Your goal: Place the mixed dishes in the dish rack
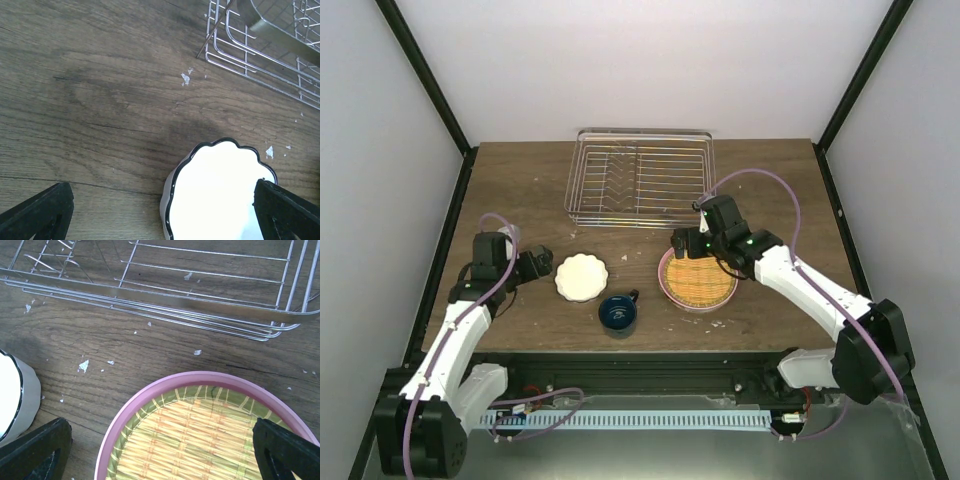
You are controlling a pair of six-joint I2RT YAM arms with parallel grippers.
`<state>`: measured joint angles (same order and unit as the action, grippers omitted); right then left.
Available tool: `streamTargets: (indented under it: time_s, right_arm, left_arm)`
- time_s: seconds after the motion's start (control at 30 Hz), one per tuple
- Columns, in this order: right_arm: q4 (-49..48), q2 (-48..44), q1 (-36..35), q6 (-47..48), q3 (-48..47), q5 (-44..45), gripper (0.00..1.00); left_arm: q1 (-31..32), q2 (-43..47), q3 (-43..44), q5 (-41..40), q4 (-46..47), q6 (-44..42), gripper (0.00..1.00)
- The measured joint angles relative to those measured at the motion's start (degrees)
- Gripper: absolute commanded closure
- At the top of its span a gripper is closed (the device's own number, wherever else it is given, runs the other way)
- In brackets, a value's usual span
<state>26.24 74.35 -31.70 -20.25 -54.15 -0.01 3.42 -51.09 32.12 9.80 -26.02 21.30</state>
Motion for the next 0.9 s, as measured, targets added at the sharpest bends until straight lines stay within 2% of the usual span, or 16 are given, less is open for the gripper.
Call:
streamTargets:
  time_s: [0.9]
  right_arm:
    - [-0.8,1.6,0.0,0.3,0.0,-0.2,0.00]
  left_arm:
    - [0.0,0.5,0.1,1.1,0.3,-0.3,0.00]
